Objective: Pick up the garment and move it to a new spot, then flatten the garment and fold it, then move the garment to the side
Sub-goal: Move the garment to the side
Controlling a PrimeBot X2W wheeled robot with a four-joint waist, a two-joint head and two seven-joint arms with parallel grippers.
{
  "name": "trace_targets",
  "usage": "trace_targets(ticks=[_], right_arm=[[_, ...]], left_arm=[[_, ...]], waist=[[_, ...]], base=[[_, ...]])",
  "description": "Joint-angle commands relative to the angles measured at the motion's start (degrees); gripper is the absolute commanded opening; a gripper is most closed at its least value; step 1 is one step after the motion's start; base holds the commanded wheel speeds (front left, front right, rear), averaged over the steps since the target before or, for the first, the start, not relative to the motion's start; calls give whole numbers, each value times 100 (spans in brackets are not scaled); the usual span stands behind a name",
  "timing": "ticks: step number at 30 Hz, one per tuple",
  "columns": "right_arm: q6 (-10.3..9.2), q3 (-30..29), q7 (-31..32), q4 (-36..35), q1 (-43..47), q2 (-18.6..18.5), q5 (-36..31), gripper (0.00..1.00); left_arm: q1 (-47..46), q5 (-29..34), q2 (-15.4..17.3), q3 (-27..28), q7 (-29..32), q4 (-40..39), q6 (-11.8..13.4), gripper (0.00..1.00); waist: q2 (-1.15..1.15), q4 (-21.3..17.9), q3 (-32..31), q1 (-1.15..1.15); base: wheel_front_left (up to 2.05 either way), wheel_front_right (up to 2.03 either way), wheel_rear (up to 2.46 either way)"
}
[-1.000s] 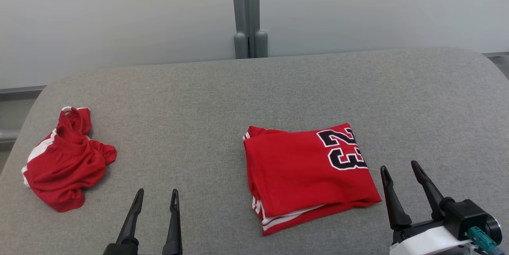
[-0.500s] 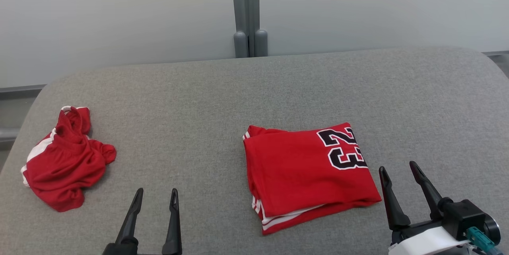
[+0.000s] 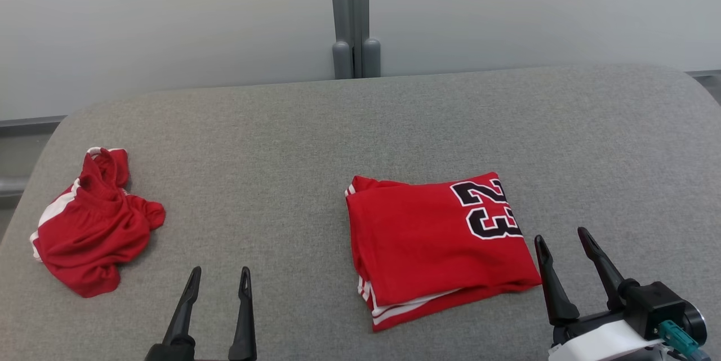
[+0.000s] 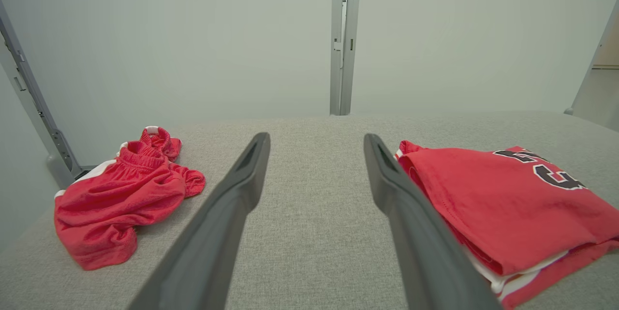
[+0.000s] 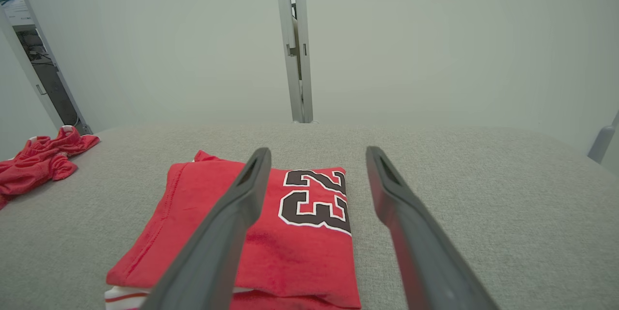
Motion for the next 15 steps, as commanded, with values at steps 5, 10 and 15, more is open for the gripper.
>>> trace_targets(ticks=[5, 10, 15], right_arm=[[-3, 16, -14, 5, -11, -28, 15, 100], [-3, 1, -14, 166, -73, 48, 360, 100], [-2, 334, -14, 908, -551, -173, 1176, 100]], left_arm=[[-74, -10, 4, 12, -16, 16, 5, 100], [-123, -20, 4, -48, -16, -19, -22, 100], [-188, -94, 4, -120, -16, -111, -162, 100]], waist=[[0, 29, 20, 0], [0, 78, 102, 0], [0, 95, 285, 0]], base=[[0, 0, 0], [0, 0, 0], [0, 0, 0]])
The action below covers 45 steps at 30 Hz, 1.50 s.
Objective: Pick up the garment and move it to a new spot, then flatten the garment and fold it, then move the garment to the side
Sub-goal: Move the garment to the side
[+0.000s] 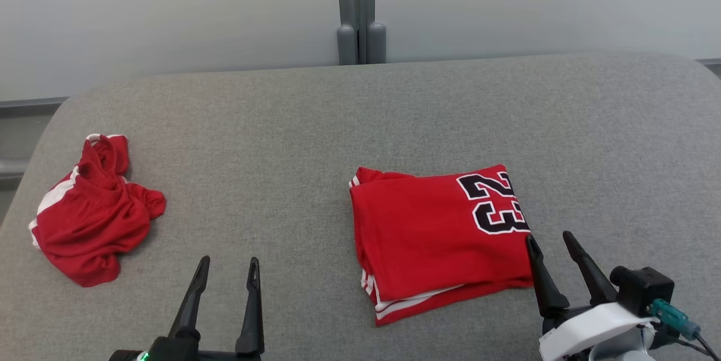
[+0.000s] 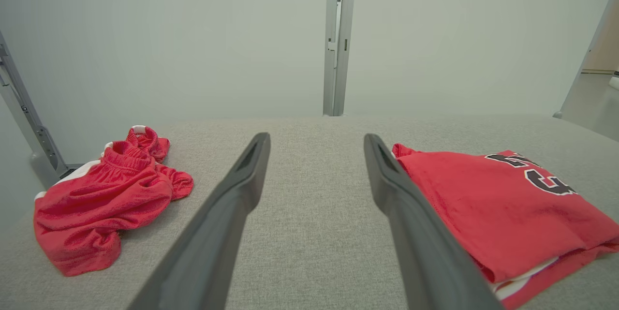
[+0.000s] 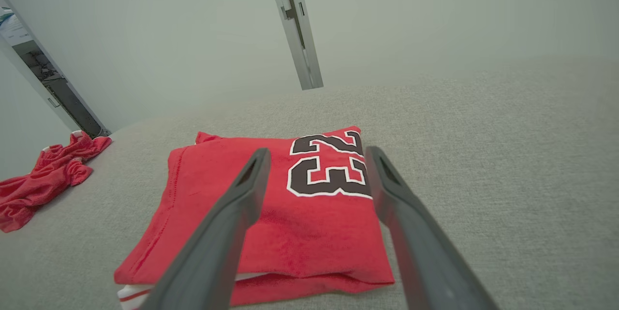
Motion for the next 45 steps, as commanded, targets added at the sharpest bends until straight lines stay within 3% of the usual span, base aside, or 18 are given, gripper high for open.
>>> trace_targets(ticks=[1, 7, 10, 17, 25, 26, 28, 37, 45], right_arm=[[-1, 152, -14, 241, -238, -150, 285, 100], [-1, 1153, 164, 1338, -1242, -960, 1671, 100], [0, 1521, 419, 1511, -1614, -1314, 2462, 100], [0, 2104, 1490, 1069, -2047, -2260, 4518, 100], [0, 2481, 2011, 850, -2214, -2815, 5490, 100], [0, 2533, 2054, 821, -2227, -2839, 5554, 94], [0, 2631, 2077, 734, -2274, -2881, 5651, 2], [0, 2784, 1615, 453, -2834, -3345, 5567, 0], [0, 2689, 1334, 423, -3933, -3888, 5357, 0]], left_arm=[[-113, -9, 6, -32, -16, -14, -46, 100], [-323, -44, 6, -192, -16, -5, -248, 100], [-434, -28, 6, -251, -16, -7, -311, 100], [-674, -56, 6, -308, -16, -13, -396, 100], [-892, -17, 6, -386, -16, -51, -407, 100], [-911, -12, 6, -386, -16, -59, -404, 100], [-962, 2, 6, -385, -16, -84, -386, 100], [-1200, 132, 6, -441, -16, -199, -428, 100], [-1775, 459, 12, -591, -9, -634, -551, 100]], waist=[[0, 19, 124, 0], [0, 151, 487, 0], [0, 249, 659, 0], [0, 434, 1082, 0], [0, 550, 1424, 0], [0, 553, 1458, 0], [0, 554, 1533, 0], [0, 354, 2048, 0], [0, 39, 2958, 0]], base=[[0, 0, 0], [0, 0, 0], [0, 0, 0], [0, 0, 0], [0, 0, 0], [0, 0, 0], [0, 0, 0], [0, 0, 0], [0, 0, 0]])
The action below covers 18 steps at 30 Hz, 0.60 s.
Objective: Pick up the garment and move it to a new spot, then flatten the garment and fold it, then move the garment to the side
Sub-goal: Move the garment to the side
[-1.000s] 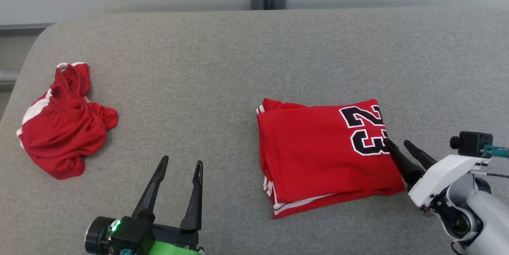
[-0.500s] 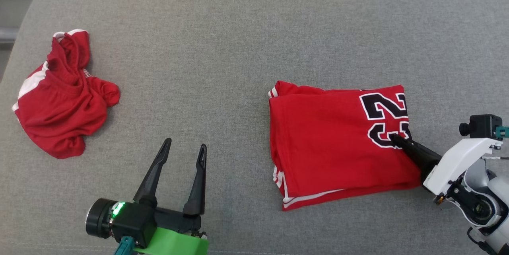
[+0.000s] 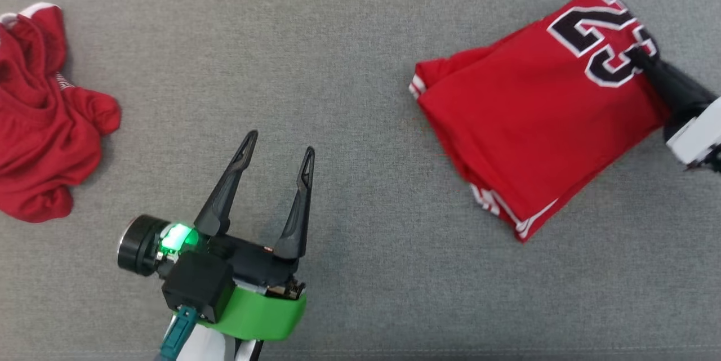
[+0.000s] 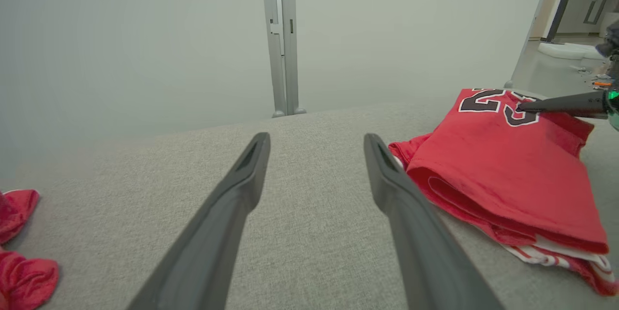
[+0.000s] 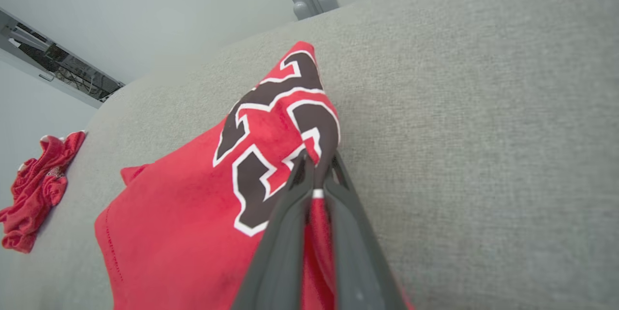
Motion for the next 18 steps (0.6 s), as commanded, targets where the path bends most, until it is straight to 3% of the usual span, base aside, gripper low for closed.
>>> trace_targets(ticks=[1, 18], right_arm=[[1, -70, -81, 45, -237, -139, -40, 0], [1, -995, -1078, 1026, -942, -1532, -272, 0]], left_arm=[[-229, 91, 32, -32, -2, -104, -39, 100], [-1014, 285, 358, -229, 0, -1203, -105, 100]], waist=[[0, -291, 641, 0], [0, -741, 1759, 0]], base=[[0, 0, 0], [0, 0, 0]])
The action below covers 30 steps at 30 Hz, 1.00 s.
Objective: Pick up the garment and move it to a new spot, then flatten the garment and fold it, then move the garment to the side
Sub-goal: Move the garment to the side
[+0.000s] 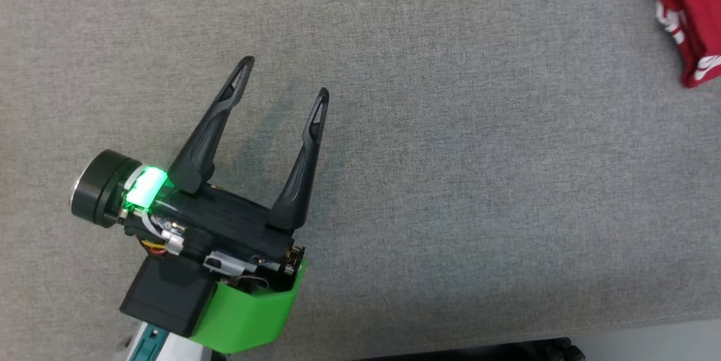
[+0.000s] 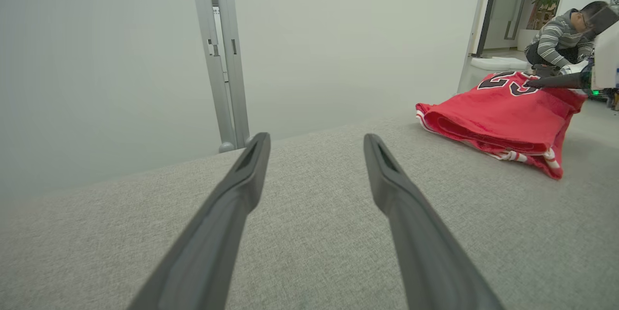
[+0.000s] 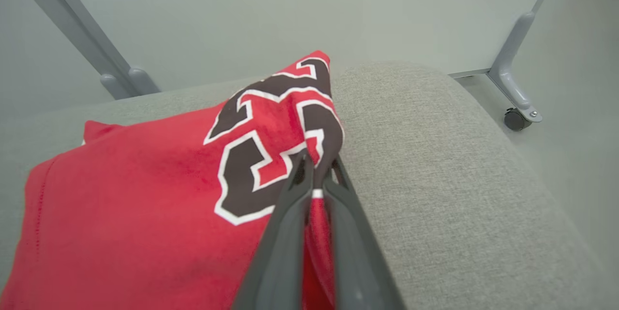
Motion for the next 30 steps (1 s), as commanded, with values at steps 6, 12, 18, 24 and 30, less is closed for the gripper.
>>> trace_targets(ticks=[6, 12, 18, 24, 30], right_arm=[[-1, -275, -175, 337, -216, -400, -477, 0], [-1, -429, -154, 676, -331, -626, -767, 0], [-2, -309, -221, 1227, -577, -442, -1714, 100], [-3, -103, -343, 1246, -554, 475, -2885, 100], [-4, -377, -356, 664, 70, 1662, -3627, 100]], left_arm=[[-159, 68, 165, 4, -2, -207, -2, 100], [-168, 77, 208, -53, -1, -169, 31, 100], [-222, 55, 134, -106, -2, -41, 122, 100], [99, 4, 56, 73, -2, 261, 480, 100], [646, -316, -84, 446, -1, 714, 837, 100]], waist=[[0, -135, 383, -1], [0, -57, 447, -1], [0, 69, 211, -1], [0, 173, -524, -1], [0, 242, -1364, -1]], base=[[0, 0, 0], [0, 0, 0], [0, 0, 0], [0, 0, 0], [0, 0, 0]])
